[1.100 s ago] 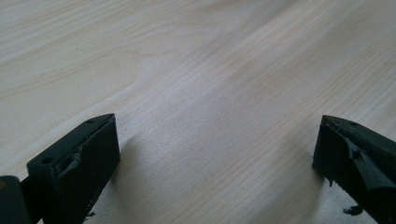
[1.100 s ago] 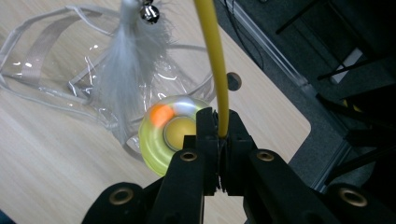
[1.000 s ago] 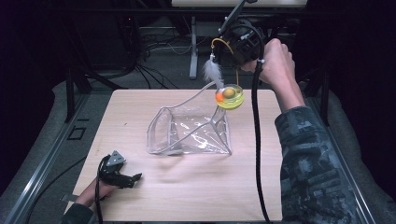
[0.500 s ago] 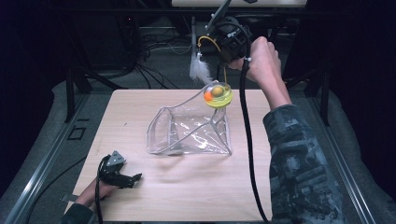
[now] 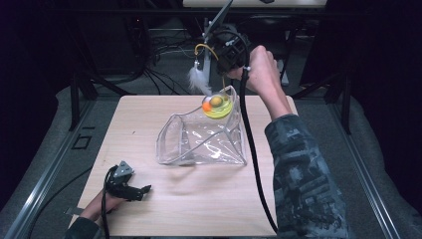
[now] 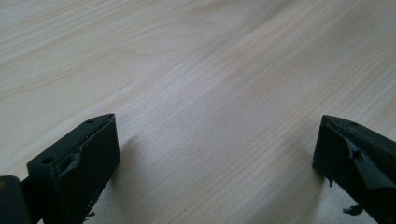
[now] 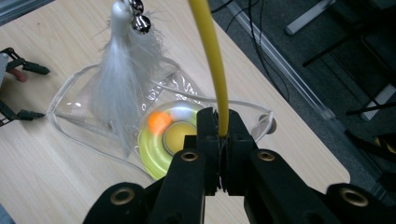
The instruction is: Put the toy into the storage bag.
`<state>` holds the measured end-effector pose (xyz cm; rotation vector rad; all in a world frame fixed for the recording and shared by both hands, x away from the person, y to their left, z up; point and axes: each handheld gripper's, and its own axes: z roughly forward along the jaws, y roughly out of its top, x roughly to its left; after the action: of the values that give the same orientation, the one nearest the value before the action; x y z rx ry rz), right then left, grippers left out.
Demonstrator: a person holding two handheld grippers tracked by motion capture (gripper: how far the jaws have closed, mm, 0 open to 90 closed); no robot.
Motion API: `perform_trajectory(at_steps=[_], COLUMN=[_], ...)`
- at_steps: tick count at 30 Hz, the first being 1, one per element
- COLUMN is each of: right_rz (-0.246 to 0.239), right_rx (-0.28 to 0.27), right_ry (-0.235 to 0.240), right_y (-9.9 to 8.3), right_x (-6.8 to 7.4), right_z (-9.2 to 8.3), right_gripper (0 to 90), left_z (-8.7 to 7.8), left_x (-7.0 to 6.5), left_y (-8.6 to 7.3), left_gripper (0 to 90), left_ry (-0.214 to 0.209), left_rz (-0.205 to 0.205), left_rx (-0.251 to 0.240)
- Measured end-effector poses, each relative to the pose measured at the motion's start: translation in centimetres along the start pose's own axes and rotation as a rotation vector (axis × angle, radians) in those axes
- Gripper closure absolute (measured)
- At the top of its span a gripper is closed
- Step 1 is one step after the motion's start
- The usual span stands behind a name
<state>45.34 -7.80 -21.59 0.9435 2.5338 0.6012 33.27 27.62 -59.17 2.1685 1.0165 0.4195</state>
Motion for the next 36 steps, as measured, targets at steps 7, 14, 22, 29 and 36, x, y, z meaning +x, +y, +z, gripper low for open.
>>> perform_trajectory(at_steps=[7, 14, 22, 29, 36], right_rz=[-0.017, -0.017, -0.023, -0.017, 0.001], right_rx=[0.017, 0.028, 0.047, 0.06, 0.083], right_ry=[0.019, 0.047, 0.067, 0.082, 0.1], right_y=[0.3, 0.0, -0.6, -1.5, -3.0], right_x=[0.9, 1.5, 2.1, 2.0, 1.9], right_z=[1.8, 3.7, 6.0, 7.3, 8.9], right_gripper=[88.0, 88.0, 87.9, 87.9, 87.9], left_z=[0.0, 0.0, 0.0, 0.0, 0.0], left_x=[0.0, 0.0, 0.0, 0.0, 0.0], left_y=[0.0, 0.0, 0.0, 0.0, 0.0], left_gripper=[0.3, 0.3, 0.3, 0.3, 0.3], left_ry=[0.0, 0.0, 0.0, -0.001, -0.001], left_rz=[0.002, 0.002, 0.002, 0.004, 0.003], left_rx=[0.0, 0.0, 0.0, 0.001, 0.001])
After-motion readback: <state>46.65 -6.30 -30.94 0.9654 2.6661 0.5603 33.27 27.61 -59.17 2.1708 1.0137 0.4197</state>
